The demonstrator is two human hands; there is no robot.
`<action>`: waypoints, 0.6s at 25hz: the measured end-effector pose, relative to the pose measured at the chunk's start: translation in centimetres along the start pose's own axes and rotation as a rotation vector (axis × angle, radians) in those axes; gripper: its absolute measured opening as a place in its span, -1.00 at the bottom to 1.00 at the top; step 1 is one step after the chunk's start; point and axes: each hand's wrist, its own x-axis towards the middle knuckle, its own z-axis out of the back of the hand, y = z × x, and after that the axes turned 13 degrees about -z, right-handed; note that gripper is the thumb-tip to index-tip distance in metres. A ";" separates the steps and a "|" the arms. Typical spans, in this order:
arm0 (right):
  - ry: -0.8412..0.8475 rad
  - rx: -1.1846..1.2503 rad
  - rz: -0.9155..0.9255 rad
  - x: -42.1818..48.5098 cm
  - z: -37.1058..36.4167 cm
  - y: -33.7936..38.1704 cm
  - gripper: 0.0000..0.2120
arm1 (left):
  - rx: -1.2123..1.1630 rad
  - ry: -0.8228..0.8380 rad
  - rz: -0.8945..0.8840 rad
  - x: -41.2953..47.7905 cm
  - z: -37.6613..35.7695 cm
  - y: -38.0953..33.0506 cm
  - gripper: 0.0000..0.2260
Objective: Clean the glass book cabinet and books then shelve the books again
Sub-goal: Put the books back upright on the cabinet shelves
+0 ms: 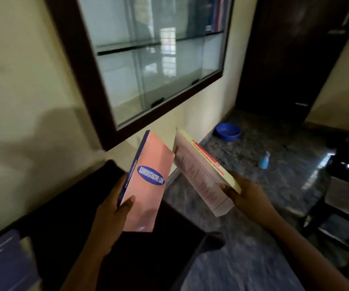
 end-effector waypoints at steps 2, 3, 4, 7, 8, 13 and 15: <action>-0.048 0.002 -0.019 2.8 4.8 -3.7 -0.58 | -0.023 -0.047 -0.005 2.6 -6.5 -2.8 -0.48; -0.069 0.013 -0.037 4.4 6.9 -5.2 -0.57 | -0.039 -0.063 0.004 4.1 -9.2 -4.2 -0.49; -0.086 0.030 -0.062 6.2 8.9 -6.6 -0.57 | -0.061 -0.079 0.014 5.7 -11.8 -5.5 -0.49; -0.127 0.112 -0.097 11.8 13.4 -9.6 -0.57 | -0.102 -0.091 -0.020 11.3 -18.2 -8.4 -0.50; -0.142 0.139 -0.091 13.7 14.3 -10.2 -0.58 | -0.095 -0.077 -0.046 13.2 -19.8 -9.1 -0.51; -0.222 0.255 -0.076 28.6 19.5 -13.0 -0.60 | -0.147 -0.075 -0.171 26.1 -29.6 -12.3 -0.53; -0.262 0.332 -0.071 34.9 21.7 -13.0 -0.61 | -0.206 -0.108 -0.201 32.0 -32.9 -13.3 -0.54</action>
